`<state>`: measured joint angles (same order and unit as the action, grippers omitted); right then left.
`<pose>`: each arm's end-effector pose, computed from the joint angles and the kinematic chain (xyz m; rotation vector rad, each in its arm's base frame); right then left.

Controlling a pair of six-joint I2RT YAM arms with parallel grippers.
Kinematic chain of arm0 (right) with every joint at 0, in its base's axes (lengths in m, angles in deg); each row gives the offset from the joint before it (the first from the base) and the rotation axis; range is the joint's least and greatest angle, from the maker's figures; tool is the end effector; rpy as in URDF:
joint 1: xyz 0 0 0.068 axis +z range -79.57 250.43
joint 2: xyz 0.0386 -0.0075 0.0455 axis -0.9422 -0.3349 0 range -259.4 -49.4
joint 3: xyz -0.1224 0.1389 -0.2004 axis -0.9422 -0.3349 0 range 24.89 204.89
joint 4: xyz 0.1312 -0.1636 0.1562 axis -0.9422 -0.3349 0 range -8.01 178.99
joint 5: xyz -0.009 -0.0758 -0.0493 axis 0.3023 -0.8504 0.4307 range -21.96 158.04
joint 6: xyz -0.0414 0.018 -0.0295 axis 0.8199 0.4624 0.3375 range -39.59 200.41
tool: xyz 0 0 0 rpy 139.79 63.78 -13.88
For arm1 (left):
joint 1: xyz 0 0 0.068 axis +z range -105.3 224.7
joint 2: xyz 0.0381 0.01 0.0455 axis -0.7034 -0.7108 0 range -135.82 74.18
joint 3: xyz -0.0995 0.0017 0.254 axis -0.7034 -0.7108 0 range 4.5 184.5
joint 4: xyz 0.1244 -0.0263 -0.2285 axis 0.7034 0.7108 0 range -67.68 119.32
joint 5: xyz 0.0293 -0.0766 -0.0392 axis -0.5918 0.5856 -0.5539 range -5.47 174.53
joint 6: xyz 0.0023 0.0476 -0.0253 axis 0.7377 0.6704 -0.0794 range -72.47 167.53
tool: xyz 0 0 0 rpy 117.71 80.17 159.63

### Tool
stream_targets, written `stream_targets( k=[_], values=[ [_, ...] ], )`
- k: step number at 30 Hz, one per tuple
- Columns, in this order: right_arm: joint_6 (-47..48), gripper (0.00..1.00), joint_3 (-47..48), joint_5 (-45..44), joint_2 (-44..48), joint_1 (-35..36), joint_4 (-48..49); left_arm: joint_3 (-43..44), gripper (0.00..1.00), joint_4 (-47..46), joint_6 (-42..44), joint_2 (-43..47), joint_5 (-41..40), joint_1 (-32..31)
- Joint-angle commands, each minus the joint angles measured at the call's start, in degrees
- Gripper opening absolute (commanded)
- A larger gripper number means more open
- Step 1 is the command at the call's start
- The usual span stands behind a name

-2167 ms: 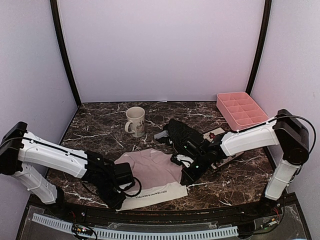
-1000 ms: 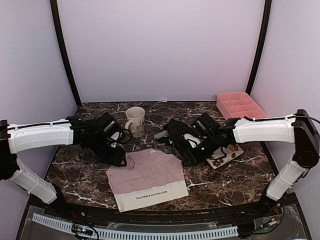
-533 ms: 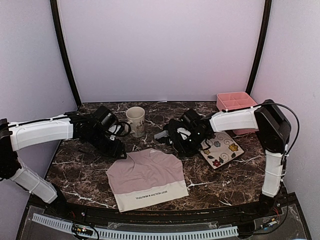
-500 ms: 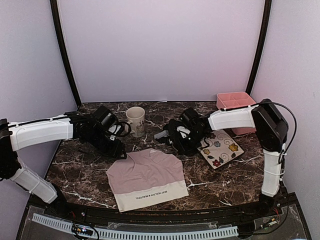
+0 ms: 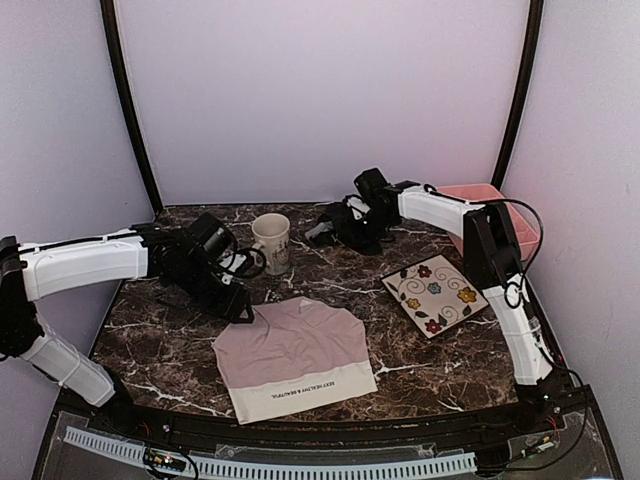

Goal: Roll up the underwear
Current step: Rotate the underwear at the center of the board.

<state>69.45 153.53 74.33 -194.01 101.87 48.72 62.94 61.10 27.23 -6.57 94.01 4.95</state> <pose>0.4656 0.2892 0.1656 -0.5048 2.5506 0.4184 0.2115 -0.1834 0.2410 0.5195 2.6848 -0.5488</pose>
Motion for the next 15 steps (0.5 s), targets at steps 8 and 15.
stream_targets(
  k=[8,15],
  values=[
    [-2.9,0.29,-47.5,15.4,38.5,9.9,11.8,4.3,0.53,1.0,8.7,-7.2,1.4,0.2],
    [-7.8,0.24,-65.1,14.5,42.8,22.5,15.9,6.1,0.54,0.9,9.3,-8.7,0.9,0.4]
  ],
)
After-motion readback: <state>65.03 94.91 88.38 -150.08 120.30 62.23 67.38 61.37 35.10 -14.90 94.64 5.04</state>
